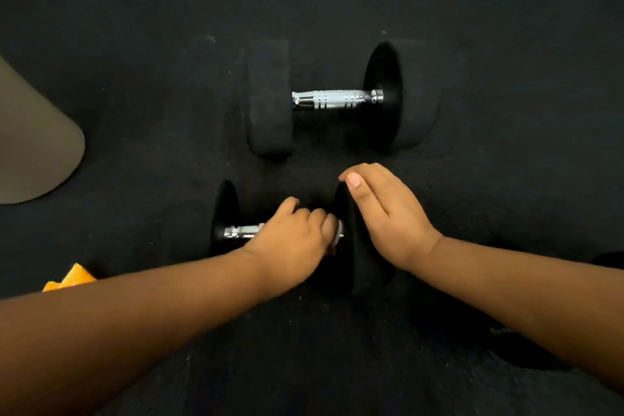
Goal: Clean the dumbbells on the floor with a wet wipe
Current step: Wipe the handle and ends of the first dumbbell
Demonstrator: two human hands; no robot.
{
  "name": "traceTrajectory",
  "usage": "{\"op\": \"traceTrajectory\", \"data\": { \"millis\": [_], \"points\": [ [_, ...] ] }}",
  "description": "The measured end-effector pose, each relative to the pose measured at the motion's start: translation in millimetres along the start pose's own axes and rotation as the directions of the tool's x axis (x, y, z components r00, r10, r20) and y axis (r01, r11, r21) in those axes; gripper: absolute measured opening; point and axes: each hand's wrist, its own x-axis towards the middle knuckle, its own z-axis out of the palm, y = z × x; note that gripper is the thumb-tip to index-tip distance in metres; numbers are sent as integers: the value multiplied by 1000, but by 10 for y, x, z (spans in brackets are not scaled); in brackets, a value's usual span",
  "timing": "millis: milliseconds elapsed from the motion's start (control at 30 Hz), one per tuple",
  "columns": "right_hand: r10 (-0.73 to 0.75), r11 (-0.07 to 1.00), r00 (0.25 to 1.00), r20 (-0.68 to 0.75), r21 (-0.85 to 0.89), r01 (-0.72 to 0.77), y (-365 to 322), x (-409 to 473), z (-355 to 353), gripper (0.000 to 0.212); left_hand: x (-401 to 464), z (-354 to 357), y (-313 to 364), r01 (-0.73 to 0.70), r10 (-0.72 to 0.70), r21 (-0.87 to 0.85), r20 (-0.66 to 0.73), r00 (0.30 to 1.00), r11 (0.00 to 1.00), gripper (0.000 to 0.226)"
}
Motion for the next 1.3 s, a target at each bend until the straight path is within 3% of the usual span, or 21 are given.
{"op": "traceTrajectory", "data": {
  "millis": [67, 133, 167, 233, 267, 333, 367, 433, 533, 633, 733, 800, 900, 1000, 1100, 1200, 1300],
  "points": [
    [-5, 1000, 1000, 8, -14, 5, -4, -17, -5, 44, 67, -83, -42, -32, 38, -60, 104, 994, 998, 39],
    [-3, 1000, 1000, 17, -25, 4, -10, -39, -22, 38, 205, -180, -177, 12, 82, -303, 297, 951, 953, 36],
    [-6, 999, 1000, 21, -31, 7, -18, -45, -29, 36, 255, -218, -257, 80, 128, -452, 411, 903, 888, 34],
    [-16, 999, 999, 32, -51, 18, -23, -61, -33, 35, 324, -213, -359, 175, 225, -641, 492, 841, 747, 31],
    [-26, 998, 999, 37, -62, 29, -23, -67, -33, 36, 324, -209, -368, 180, 229, -644, 498, 837, 743, 32],
    [-42, 996, 998, 50, -82, 46, -5, -95, -24, 39, 254, -209, -283, 87, 158, -481, 447, 881, 873, 36],
    [-49, 994, 997, 58, -97, 55, 11, -113, -17, 42, 194, -192, -201, -11, 125, -312, 349, 929, 950, 39],
    [-58, 989, 996, 72, -130, 67, 13, -160, -10, 47, 62, -115, -50, -111, 122, -79, 143, 982, 991, 43],
    [-62, 983, 993, 105, -166, 79, 1, -217, -27, 52, -42, -74, -41, -106, 115, -119, 68, 991, 987, 40],
    [-35, 985, 986, 163, -163, 62, -41, -252, -84, 54, 4, -205, -212, -8, 53, -326, 130, 990, 945, 25],
    [27, 994, 976, 217, -108, -3, -61, -221, -126, 49, 17, -309, -369, 204, -126, -680, 162, 979, 705, 40],
    [106, 994, 971, 212, -45, -99, -114, -114, -195, 32, 13, -443, -470, 214, -192, -795, 125, 973, 568, 44],
    [186, 966, 964, 192, 142, -214, -218, 72, -307, 18, 36, -667, -586, 198, -241, -888, 103, 965, 414, 41],
    [182, 873, 955, 233, 409, -266, -381, 190, -449, 19, 55, -894, -648, 150, -315, -972, 87, 945, 181, 31],
    [201, 836, 964, 176, 481, -263, -492, 300, -555, 10, 82, -1077, -693, 139, -377, -990, 138, 916, -25, 30],
    [244, 794, 964, 109, 549, -263, -598, 412, -673, 6, 136, -1248, -751, 147, -416, -981, 187, 890, -125, 45],
    [305, 673, 946, 107, 679, -294, -719, 526, -839, 9, 207, -1395, -838, 137, -472, -971, 216, 855, -197, 47]
  ]
}}
